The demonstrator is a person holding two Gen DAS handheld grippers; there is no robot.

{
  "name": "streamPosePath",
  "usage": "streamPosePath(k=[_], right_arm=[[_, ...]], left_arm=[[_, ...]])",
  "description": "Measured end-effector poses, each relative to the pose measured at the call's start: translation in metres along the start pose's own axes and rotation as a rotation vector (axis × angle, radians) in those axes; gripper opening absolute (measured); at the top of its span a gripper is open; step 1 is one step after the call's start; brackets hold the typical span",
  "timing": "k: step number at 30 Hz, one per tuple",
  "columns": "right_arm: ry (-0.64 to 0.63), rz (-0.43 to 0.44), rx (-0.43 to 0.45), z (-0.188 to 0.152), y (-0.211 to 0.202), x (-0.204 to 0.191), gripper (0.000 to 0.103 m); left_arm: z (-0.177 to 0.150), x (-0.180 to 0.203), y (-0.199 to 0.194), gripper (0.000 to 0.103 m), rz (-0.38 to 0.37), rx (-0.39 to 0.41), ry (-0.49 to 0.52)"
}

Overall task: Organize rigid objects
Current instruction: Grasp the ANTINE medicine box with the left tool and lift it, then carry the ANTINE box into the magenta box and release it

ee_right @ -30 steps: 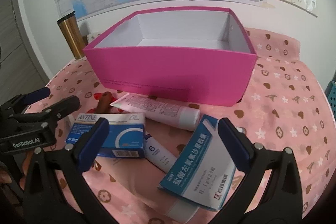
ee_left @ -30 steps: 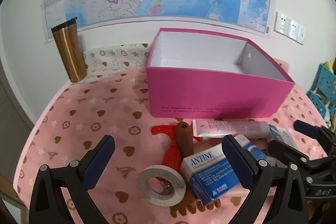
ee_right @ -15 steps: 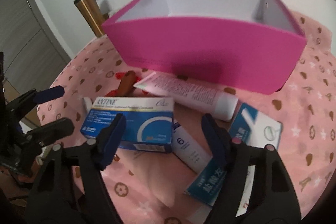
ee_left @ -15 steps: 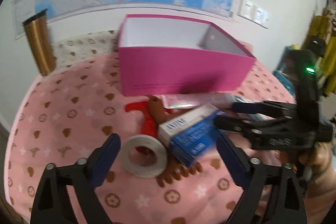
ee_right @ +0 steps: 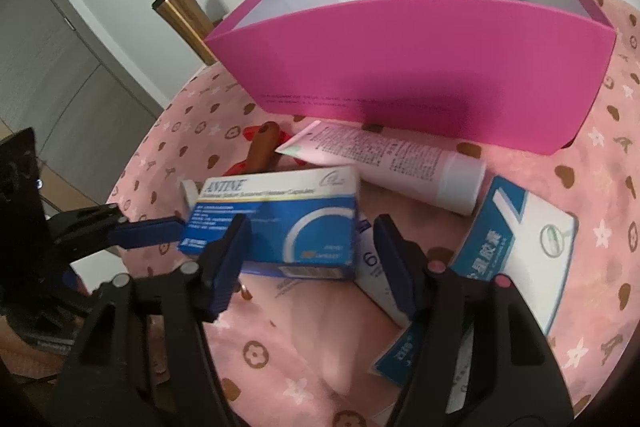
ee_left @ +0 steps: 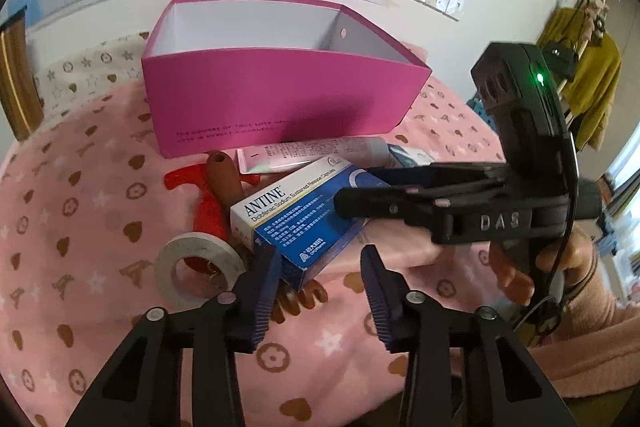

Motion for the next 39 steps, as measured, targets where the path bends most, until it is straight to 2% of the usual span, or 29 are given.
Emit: streamPosePath(k=[3, 5, 7, 8, 9, 10, 12, 15, 18, 19, 21, 25, 28, 39], right_arm=[[-0.015, -0.005, -0.006, -0.001, 0.002, -0.003, 0.066], [-0.016, 0.001, -0.005, 0.0, 0.001, -0.003, 0.064], [-0.01, 0.067, 0.001, -0.001, -0.001, -0.009, 0.039], [-0.013, 0.097, -0.001, -0.002, -0.001, -0.014, 0.034], [-0.025, 0.091, -0.013, -0.003, 0.001, -0.018, 0.032], [-0.039, 0.058, -0.015, -0.005, 0.003, -0.019, 0.033], [-0.052, 0.014, 0.0, -0.004, 0.002, -0.017, 0.035], [-0.007, 0.025, 0.008, -0.005, 0.001, -0.008, 0.04], [-0.011, 0.031, 0.009, -0.002, 0.004, -0.012, 0.041], [-0.013, 0.036, 0.01, -0.001, 0.005, -0.013, 0.044], [-0.012, 0.036, 0.009, 0.0, 0.01, -0.014, 0.048], [-0.009, 0.057, 0.006, 0.003, 0.015, -0.016, 0.049], [-0.029, 0.059, -0.003, 0.002, 0.018, -0.021, 0.05], [-0.105, -0.101, 0.039, 0.005, 0.008, -0.032, 0.05]], left_arm=[[0.003, 0.0, 0.0, 0.041, 0.011, 0.014, 0.006], [0.007, 0.003, -0.003, 0.039, -0.026, 0.026, 0.003], [0.012, 0.011, -0.004, 0.039, -0.081, 0.03, 0.001], [0.013, 0.013, -0.004, 0.039, -0.075, 0.032, 0.014], [0.013, 0.015, -0.002, 0.037, -0.048, 0.032, 0.029], [0.013, 0.013, 0.001, 0.037, -0.033, 0.025, 0.028], [0.012, 0.008, -0.002, 0.037, -0.055, 0.03, -0.006], [0.012, -0.022, -0.015, 0.043, 0.023, 0.076, -0.061], [0.006, -0.052, -0.017, 0.045, 0.074, 0.058, -0.125], [0.003, -0.058, -0.016, 0.045, 0.081, 0.042, -0.137], [-0.001, -0.061, -0.012, 0.045, 0.072, 0.02, -0.136], [-0.008, -0.052, -0.002, 0.045, 0.026, -0.02, -0.117], [-0.007, -0.047, 0.006, 0.048, 0.029, -0.029, -0.117], [0.004, -0.04, 0.008, 0.048, 0.009, -0.008, -0.111]])
Point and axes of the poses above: each gripper's, at about its wrist camera, not at the fingertips, and y roughly the way its jaws point, x to its right, z to its top, the point moved 8 cm from there along y, roughly the way its jaws point, and after that the axes turned 8 degrees about z, right-handed, at the moved point
